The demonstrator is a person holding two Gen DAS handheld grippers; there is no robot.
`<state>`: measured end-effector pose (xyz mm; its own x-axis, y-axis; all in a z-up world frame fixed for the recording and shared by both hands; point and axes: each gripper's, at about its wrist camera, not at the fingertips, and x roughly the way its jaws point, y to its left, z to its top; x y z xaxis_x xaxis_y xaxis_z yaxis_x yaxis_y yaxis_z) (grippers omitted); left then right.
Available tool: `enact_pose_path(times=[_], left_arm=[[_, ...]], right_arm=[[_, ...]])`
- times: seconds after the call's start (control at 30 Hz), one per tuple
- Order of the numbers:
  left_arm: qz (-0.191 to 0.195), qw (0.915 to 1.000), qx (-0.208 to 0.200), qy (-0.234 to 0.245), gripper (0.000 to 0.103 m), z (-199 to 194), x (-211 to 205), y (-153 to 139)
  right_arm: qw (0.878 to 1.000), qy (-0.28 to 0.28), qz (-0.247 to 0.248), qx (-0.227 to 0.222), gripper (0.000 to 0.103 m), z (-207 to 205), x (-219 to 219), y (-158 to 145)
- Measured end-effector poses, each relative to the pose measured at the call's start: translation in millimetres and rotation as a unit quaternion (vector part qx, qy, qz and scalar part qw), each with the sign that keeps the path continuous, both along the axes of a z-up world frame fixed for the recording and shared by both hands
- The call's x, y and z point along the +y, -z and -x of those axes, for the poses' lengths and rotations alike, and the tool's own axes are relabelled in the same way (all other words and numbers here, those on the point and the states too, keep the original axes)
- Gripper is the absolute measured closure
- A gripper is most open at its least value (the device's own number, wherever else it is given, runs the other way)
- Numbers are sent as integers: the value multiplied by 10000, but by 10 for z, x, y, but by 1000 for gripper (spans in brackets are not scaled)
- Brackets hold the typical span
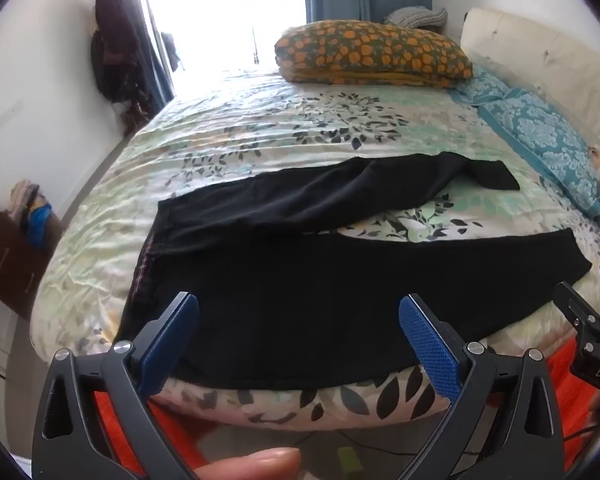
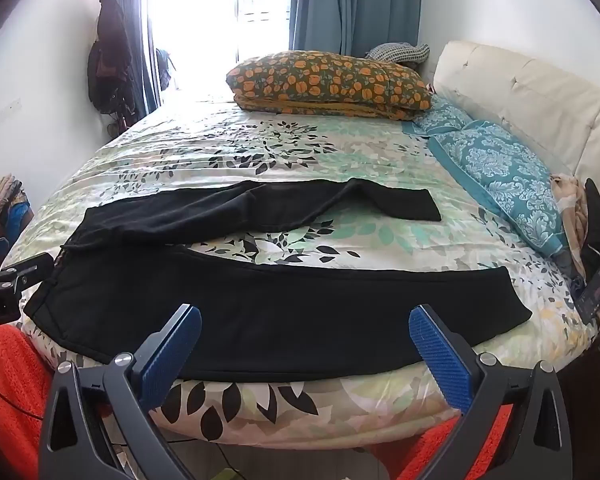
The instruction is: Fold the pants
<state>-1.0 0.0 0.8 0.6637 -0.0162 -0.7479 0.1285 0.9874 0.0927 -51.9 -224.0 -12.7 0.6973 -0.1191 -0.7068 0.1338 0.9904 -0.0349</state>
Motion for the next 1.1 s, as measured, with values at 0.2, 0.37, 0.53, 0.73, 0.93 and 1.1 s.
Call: enact_pose_path(times=[0.2,0.37,0.53,0.73,0.93,1.1], left_arm=[[-24,9999,-137,27,2,83,-7,10],[208,9997,-107,82,2,102,44,-30],[327,9995,-18,10,2,90,92,-24],[320,9995,72,34,2,105,51,5],[259,9994,198,121,2,120,-13,54],[233,9993,231,159,2,135,-37,80]], right_arm=[[10000,-37,4,39,0,0,44,25],[9999,-104,-3,86,0,-11,112,102],[9998,-166,-36,118,0,21,129,107],[9996,-202,-73,173,0,20,135,138],[9995,-187,-112,220,0,2,118,171],[9995,-175,-129,250,0,1,114,193]])
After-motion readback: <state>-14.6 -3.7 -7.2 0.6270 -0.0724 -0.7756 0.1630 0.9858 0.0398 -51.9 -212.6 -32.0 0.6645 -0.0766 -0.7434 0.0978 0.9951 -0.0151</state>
